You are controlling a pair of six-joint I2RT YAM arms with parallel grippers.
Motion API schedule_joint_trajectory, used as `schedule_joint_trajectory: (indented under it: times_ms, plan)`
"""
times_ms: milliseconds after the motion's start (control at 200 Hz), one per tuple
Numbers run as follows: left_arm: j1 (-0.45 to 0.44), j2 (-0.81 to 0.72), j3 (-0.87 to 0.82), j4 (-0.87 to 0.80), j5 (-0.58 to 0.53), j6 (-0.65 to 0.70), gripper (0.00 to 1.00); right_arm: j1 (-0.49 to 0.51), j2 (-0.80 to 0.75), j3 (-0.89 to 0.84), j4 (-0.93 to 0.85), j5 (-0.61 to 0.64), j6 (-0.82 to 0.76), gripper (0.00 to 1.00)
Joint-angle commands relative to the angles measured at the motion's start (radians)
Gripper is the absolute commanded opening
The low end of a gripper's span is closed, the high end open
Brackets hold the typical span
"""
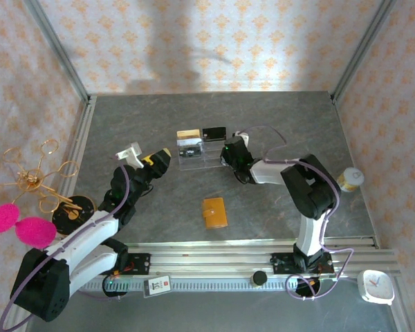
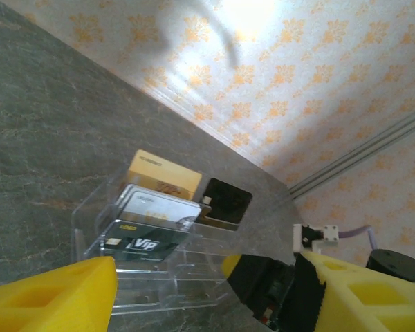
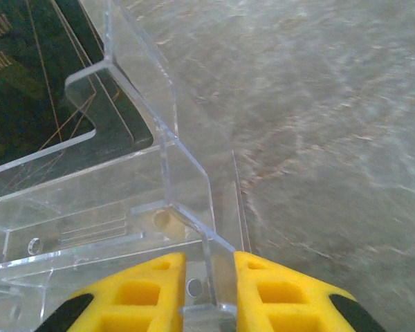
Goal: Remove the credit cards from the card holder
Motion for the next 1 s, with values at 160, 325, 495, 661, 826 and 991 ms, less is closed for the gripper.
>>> schedule_joint_trajectory:
  times_ms: [160, 325, 495, 661, 826, 991]
  plan:
    - [-0.004, 0.002, -0.030, 0.034, 0.023, 0.011, 0.67, 0.017, -0.116, -0.086, -0.054, 0.150, 0.068, 0.20]
    - [-0.004, 0.000, -0.044, 0.043, 0.033, 0.007, 0.68, 0.016, -0.146, -0.113, -0.045, 0.134, 0.038, 0.30]
    - [-0.009, -0.007, -0.047, 0.045, 0.062, 0.008, 0.71, 0.016, -0.211, -0.131, -0.033, 0.112, 0.005, 0.57]
    - [-0.075, -0.018, -0.063, 0.025, 0.064, 0.013, 0.68, 0.020, -0.419, -0.240, -0.036, 0.027, 0.023, 0.57]
    - [-0.245, 0.042, -0.084, 0.035, 0.011, 0.026, 0.65, 0.065, -0.662, -0.521, 0.163, -0.024, 0.041, 0.55]
    - [-0.323, 0.124, -0.087, 0.035, 0.039, 0.011, 0.69, 0.065, -0.675, -0.498, -0.055, -0.294, -0.033, 0.53]
